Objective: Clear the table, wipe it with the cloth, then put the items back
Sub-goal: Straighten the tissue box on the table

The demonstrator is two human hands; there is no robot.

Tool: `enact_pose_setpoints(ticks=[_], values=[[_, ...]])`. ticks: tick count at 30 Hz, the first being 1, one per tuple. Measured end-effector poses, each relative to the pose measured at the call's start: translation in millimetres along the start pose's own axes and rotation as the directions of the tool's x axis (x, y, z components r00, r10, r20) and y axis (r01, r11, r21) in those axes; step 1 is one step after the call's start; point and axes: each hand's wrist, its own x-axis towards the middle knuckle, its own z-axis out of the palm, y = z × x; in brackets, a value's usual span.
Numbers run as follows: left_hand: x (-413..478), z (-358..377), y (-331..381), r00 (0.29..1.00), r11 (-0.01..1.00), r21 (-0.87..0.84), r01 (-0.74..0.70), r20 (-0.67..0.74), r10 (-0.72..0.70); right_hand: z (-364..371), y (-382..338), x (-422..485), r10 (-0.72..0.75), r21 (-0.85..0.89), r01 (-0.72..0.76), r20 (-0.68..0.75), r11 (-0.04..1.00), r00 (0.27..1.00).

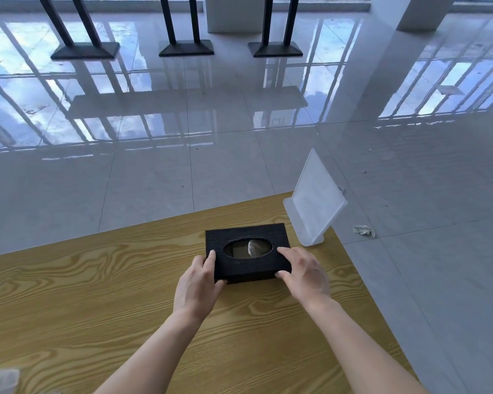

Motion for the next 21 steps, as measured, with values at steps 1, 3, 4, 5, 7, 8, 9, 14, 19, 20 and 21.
enact_pose_setpoints(ticks=[1, 3, 4, 5, 7, 8, 9, 14, 19, 20, 21], values=[[2, 0, 1, 1.0, 1.0, -0.005, 0.003, -0.001, -0.003, -2, 1, 5, -0.012, -0.008, 0.012, 0.002, 1.0, 1.0], [7, 1, 3, 1.0, 1.0, -0.011, 0.008, -0.005, -0.008, -5, 2, 14, -0.033, -0.019, 0.033, 0.005, 0.999, 0.999], [9, 1, 4, 1.0, 1.0, -0.013, 0.01, -0.008, -0.01, -7, 1, 18, -0.038, -0.027, 0.038, 0.006, 0.999, 0.999], [11, 2, 5, 1.0, 1.0, -0.017, 0.012, -0.011, -0.012, -9, 2, 22, -0.041, -0.035, 0.042, 0.007, 0.999, 0.999], [14, 3, 5, 1.0, 1.0, -0.026, 0.018, -0.016, -0.018, -11, 2, 29, -0.044, -0.04, 0.045, 0.017, 0.998, 0.999], [15, 3, 5, 1.0, 0.999, -0.027, 0.02, -0.018, -0.021, -12, 2, 32, -0.045, -0.037, 0.046, 0.023, 0.998, 0.999], [17, 4, 5, 1.0, 0.999, -0.027, 0.022, -0.021, -0.022, -13, 2, 35, -0.045, -0.03, 0.046, 0.03, 0.998, 0.999], [19, 5, 0, 0.998, 0.998, -0.055, 0.031, -0.059, -0.034, -15, 5, 41, -0.039, 0.016, 0.038, 0.082, 0.999, 0.996], [19, 12, -7, 0.993, 0.999, -0.032, -0.038, -0.114, 0.034, -12, 9, 37, -0.074, 0.035, 0.072, 0.033, 0.997, 0.997], [20, 13, -7, 0.992, 0.998, -0.03, -0.052, -0.114, 0.048, -12, 8, 38, -0.078, 0.029, 0.077, 0.029, 0.997, 0.997], [22, 14, -7, 0.993, 0.998, -0.037, -0.059, -0.108, 0.055, -12, 7, 39, -0.078, 0.027, 0.077, 0.028, 0.997, 0.997]])
